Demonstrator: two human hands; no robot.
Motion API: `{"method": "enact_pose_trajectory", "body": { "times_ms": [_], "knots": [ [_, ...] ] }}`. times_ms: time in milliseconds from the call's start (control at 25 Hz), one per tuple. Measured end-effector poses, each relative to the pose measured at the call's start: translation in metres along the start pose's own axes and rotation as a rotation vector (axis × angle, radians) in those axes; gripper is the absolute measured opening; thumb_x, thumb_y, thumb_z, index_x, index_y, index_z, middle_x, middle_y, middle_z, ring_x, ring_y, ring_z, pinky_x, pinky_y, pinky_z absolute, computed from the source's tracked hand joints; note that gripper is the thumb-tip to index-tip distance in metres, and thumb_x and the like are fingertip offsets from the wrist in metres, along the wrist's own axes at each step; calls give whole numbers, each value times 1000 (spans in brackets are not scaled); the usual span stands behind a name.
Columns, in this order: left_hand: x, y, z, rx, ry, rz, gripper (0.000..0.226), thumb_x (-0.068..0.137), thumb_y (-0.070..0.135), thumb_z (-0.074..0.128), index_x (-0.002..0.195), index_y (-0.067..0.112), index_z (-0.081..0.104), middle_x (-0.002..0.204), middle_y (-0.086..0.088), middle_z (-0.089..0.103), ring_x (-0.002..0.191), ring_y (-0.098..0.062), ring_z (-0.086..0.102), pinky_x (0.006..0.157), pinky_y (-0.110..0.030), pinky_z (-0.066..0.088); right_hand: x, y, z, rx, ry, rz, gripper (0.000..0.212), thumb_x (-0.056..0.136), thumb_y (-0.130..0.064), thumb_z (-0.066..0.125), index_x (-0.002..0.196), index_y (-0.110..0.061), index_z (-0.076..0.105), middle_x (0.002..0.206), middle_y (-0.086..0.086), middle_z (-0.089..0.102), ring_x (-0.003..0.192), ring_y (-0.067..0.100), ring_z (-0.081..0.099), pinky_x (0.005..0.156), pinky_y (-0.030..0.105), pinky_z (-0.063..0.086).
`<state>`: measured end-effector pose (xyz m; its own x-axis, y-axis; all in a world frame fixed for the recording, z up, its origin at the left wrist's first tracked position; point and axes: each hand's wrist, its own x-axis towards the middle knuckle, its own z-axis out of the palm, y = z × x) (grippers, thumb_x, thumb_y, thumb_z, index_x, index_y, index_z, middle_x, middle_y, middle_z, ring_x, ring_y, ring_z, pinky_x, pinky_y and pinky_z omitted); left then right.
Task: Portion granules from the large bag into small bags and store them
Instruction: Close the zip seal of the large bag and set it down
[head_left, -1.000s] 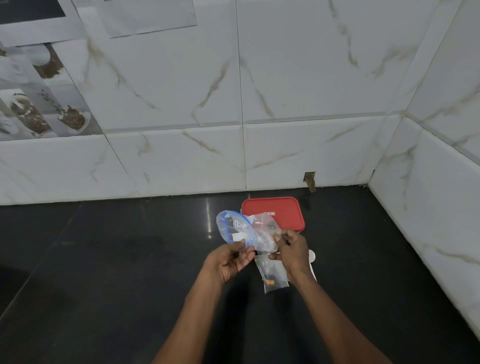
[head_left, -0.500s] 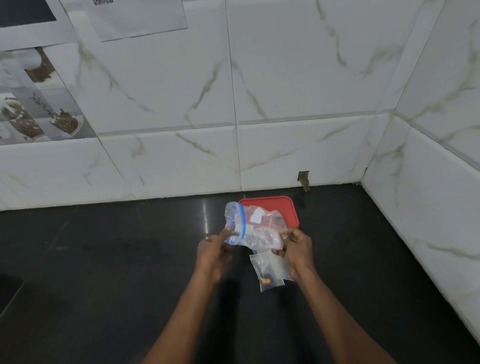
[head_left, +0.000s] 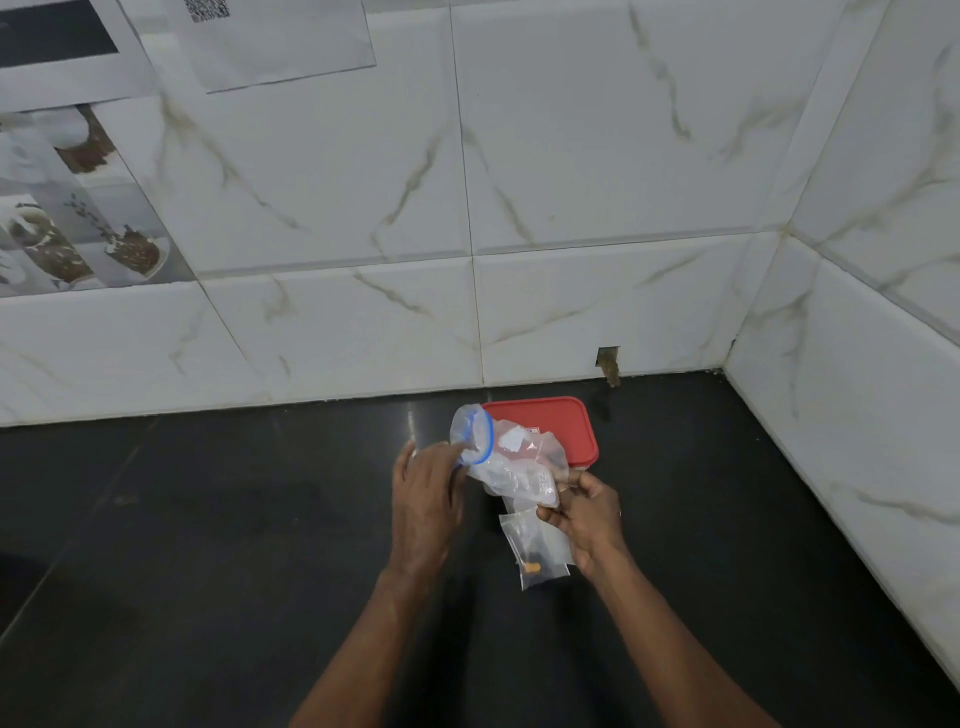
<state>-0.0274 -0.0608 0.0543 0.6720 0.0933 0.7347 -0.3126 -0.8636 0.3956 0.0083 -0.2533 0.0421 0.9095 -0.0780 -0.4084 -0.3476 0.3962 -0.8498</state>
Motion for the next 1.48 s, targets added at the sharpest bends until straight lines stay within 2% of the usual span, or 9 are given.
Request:
{"method": "enact_pose_trajectory", "body": {
  "times_ms": [80, 200, 400, 560, 760, 960, 1160, 1360, 1480],
  "knots": [
    [6, -5, 3, 44, -3, -27, 20, 97, 16, 54, 103, 4, 70, 99, -2, 71, 93, -9, 60, 117, -51, 35, 1, -1, -1, -15, -2, -21, 14, 94, 10, 52, 95, 3, 64, 89, 15, 68, 62, 20, 62, 49, 24, 55],
    [6, -5, 6, -17, -89, -71, 21, 94, 18, 59, 110, 5, 65, 98, -5, 67, 91, -11, 57, 114, -32, 36, 1, -2, 0, -26, -16, -70, 16, 96, 8, 50, 90, 0, 63, 88, 17, 67, 57, 20, 60, 51, 25, 56],
    [5, -4, -1, -98, -224, -256, 23, 84, 1, 76, 104, 4, 65, 95, -6, 62, 82, -14, 57, 72, -40, 57, 3, 2, 0, -74, -7, -164, 21, 95, 9, 49, 85, -2, 64, 101, 18, 66, 73, 21, 63, 52, 26, 56],
    [13, -4, -7, -49, -235, -237, 20, 87, 3, 75, 106, 8, 69, 102, 3, 50, 82, -14, 58, 69, -16, 50, 6, 6, -2, -130, 14, -190, 21, 96, 8, 48, 86, -2, 64, 100, 19, 67, 71, 22, 63, 54, 26, 57],
    [25, 5, -17, -334, -230, -516, 31, 89, -4, 70, 117, 9, 69, 99, 3, 70, 86, -6, 67, 75, -1, 46, 3, 11, -1, -216, 17, -203, 21, 95, 8, 47, 90, -1, 65, 100, 17, 71, 70, 18, 67, 55, 27, 57],
    [33, 0, -29, -736, -444, -609, 36, 91, -6, 66, 111, 24, 67, 88, 9, 72, 85, -1, 68, 82, -18, 52, 7, 5, -1, -138, 87, -185, 23, 93, 11, 47, 91, -1, 66, 98, 17, 72, 73, 21, 68, 55, 26, 57],
    [22, -15, -36, -1012, -193, -711, 33, 89, -15, 60, 111, 10, 65, 88, -3, 74, 84, -9, 69, 81, -18, 54, 9, -10, -1, -52, 65, -159, 17, 98, 3, 50, 91, -3, 65, 99, 15, 70, 82, 28, 68, 54, 27, 58],
    [7, -14, -32, -769, -306, -709, 26, 83, 11, 80, 107, 17, 73, 105, 0, 78, 100, -20, 72, 90, -35, 57, 4, -10, 0, -46, 24, -193, 18, 96, 5, 52, 88, -5, 65, 94, 10, 71, 84, 24, 69, 64, 38, 62],
    [9, -11, -29, -670, -205, -712, 16, 87, 4, 75, 99, 15, 73, 99, 0, 77, 96, -17, 72, 89, -39, 57, -1, -7, -6, 2, -110, -140, 25, 90, 14, 51, 83, -6, 65, 88, 10, 71, 79, 23, 68, 63, 32, 59]
  ]
}}
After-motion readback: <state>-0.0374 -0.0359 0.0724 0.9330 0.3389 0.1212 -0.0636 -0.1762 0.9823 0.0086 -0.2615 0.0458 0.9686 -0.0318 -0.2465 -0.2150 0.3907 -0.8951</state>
